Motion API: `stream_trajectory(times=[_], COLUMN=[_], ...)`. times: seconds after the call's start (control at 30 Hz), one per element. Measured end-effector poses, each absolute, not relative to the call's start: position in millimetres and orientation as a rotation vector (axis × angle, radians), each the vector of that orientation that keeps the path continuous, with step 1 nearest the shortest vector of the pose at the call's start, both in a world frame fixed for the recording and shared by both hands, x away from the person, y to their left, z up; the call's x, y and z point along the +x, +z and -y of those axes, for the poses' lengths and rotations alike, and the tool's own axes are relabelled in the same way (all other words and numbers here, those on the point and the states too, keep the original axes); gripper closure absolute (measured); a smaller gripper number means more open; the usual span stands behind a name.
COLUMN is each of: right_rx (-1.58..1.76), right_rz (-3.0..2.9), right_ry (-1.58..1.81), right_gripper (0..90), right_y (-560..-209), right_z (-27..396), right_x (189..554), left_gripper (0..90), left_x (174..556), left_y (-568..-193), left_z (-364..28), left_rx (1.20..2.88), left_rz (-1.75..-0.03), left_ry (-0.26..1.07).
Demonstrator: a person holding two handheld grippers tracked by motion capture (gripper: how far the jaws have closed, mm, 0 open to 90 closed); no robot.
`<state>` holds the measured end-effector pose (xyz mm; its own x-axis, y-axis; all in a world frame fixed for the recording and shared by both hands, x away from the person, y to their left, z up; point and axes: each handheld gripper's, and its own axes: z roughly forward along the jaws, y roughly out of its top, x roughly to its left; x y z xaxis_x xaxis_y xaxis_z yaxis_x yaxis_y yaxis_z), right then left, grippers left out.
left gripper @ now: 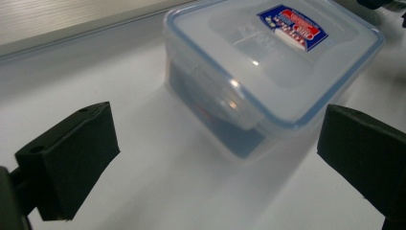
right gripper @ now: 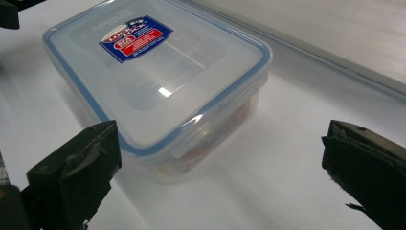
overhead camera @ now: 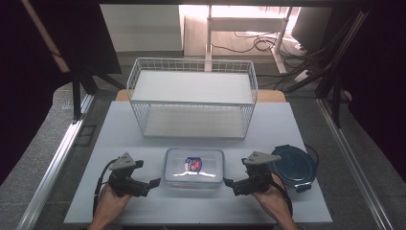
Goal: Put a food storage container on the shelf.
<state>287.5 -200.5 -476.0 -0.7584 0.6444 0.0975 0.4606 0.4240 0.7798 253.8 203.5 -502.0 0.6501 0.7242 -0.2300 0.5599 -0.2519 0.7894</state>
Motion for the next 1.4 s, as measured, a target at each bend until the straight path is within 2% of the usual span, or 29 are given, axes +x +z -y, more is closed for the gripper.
stream_trajectory(times=[0.33,0.47,0.6,0.83,0.9,1.0,1.07,1.17,1.4], right_rx=[1.069,1.099,1.144,1.274,1.287,1.304,1.308,1.330,1.344], right_rz=[-2.529,-2.570,-2.611,-2.706,-2.750,-2.779,-2.785,-2.770,-2.727], right_ry=[1.190,1.193,1.213,1.255,1.277,1.285,1.283,1.295,1.347], right_gripper=[0.6,2.4,3.2,3.5,4.8,3.8,6.7,16.5,36.6], right_y=[-473,-474,-479,-494,-497,-500,-499,-494,-485], right_z=[183,178,170,166,166,165,166,172,184], right_x=[300,307,318,330,331,330,329,325,314], left_gripper=[0.1,0.1,0.0,0.0,0.0,4.8,7.9,13.6,30.0], left_x=[292,304,309,315,313,310,308,303,288], left_y=[-496,-498,-505,-522,-522,-520,-521,-520,-511], left_z=[-179,-170,-172,-170,-169,-174,-177,-181,-189], left_rx=[1.997,2.031,2.043,1.996,1.990,1.980,1.965,1.962,1.960], left_rz=[-0.950,-0.948,-0.951,-0.930,-0.948,-0.957,-0.964,-0.971,-0.946], left_ry=[0.060,0.050,0.022,-0.211,-0.224,-0.246,-0.268,-0.283,-0.230])
